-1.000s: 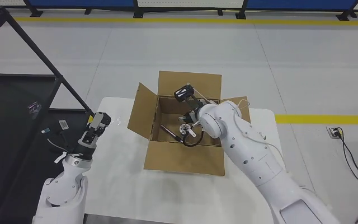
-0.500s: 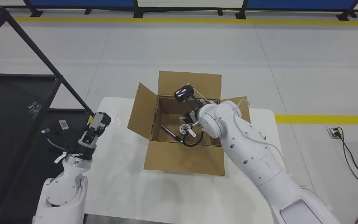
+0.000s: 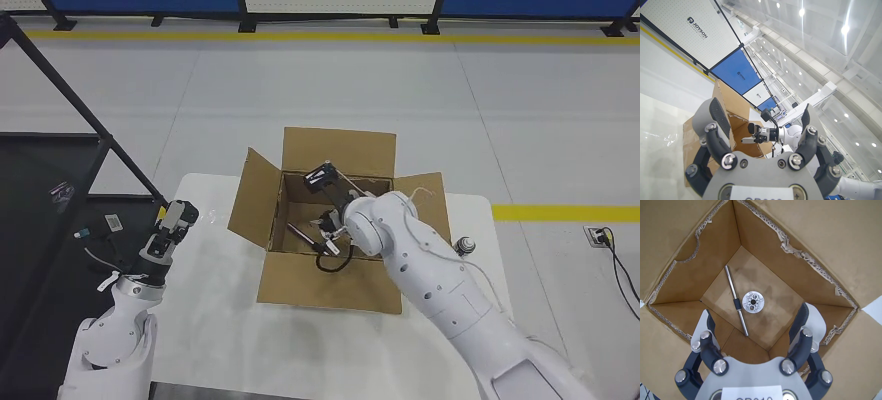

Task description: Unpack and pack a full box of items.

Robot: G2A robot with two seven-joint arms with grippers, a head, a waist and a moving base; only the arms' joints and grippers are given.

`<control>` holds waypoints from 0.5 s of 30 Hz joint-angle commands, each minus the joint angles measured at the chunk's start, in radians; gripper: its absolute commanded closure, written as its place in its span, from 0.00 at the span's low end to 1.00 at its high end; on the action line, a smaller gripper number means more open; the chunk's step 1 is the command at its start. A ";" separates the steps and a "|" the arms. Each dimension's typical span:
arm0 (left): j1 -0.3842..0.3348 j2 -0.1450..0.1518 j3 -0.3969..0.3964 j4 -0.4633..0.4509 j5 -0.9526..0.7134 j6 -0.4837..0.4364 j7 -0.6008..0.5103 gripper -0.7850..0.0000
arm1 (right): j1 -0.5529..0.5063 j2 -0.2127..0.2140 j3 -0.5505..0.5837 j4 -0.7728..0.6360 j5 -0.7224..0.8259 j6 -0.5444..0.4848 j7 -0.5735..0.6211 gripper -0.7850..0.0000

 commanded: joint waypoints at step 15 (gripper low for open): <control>0.012 0.000 0.001 -0.015 0.010 0.018 0.025 0.00 | 0.157 -0.150 -0.096 0.495 0.203 -0.129 -0.082 0.00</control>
